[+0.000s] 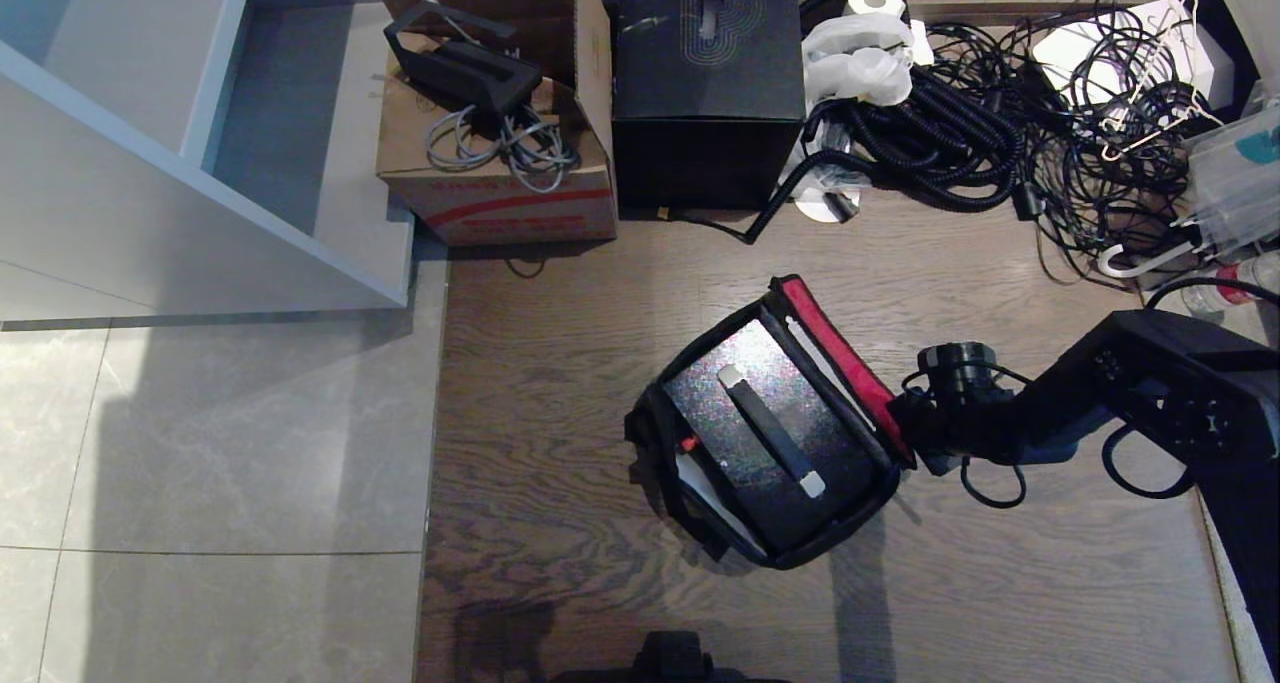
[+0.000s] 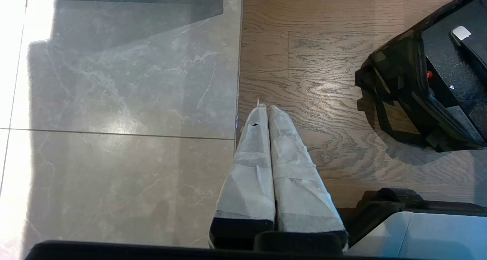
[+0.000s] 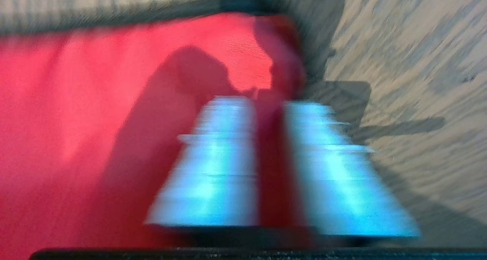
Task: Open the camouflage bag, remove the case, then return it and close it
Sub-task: Close the top of the storage box
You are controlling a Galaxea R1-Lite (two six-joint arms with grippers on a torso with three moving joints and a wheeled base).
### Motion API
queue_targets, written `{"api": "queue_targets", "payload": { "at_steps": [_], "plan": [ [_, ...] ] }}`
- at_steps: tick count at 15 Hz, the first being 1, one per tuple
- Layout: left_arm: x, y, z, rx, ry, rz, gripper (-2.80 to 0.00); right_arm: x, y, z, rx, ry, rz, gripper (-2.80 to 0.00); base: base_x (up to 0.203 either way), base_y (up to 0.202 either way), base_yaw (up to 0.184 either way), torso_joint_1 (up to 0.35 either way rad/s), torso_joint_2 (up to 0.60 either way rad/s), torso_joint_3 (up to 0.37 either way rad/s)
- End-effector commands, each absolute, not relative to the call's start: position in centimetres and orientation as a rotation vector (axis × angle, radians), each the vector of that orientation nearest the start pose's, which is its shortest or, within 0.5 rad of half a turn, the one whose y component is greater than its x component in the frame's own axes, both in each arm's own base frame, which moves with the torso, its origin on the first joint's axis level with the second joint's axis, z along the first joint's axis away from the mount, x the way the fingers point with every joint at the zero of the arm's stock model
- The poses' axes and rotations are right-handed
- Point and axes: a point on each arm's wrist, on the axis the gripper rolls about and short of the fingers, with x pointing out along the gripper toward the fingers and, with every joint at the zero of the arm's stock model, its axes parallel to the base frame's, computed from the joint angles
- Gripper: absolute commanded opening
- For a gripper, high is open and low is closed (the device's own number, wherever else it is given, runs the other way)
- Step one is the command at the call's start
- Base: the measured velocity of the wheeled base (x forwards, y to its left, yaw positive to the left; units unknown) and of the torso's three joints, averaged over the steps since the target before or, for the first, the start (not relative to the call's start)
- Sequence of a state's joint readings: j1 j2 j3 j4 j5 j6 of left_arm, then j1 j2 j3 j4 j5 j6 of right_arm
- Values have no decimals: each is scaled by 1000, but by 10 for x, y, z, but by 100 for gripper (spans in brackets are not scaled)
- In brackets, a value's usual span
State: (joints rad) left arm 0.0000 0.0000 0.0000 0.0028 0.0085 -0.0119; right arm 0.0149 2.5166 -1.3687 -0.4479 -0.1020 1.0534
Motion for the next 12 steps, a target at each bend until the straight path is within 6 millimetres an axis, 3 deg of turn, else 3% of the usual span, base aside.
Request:
{"api": "queue_targets", "payload": {
  "at_steps": [1, 4, 7, 12],
  "plan": [
    [-23, 0, 75, -12, 1, 9, -280, 461, 3, -11, 972, 571, -437, -280, 0, 0, 0, 0, 0, 0],
    [-23, 0, 75, -12, 3, 9, -280, 454, -12, 17, 982, 525, -438, -280, 0, 0, 0, 0, 0, 0],
    [-23, 0, 75, -12, 3, 9, -280, 429, -20, 47, 989, 531, -400, -280, 0, 0, 0, 0, 0, 0],
    [-23, 0, 75, -12, 3, 9, -280, 368, -20, 105, 896, 521, -284, -280, 0, 0, 0, 0, 0, 0]
  ]
}}
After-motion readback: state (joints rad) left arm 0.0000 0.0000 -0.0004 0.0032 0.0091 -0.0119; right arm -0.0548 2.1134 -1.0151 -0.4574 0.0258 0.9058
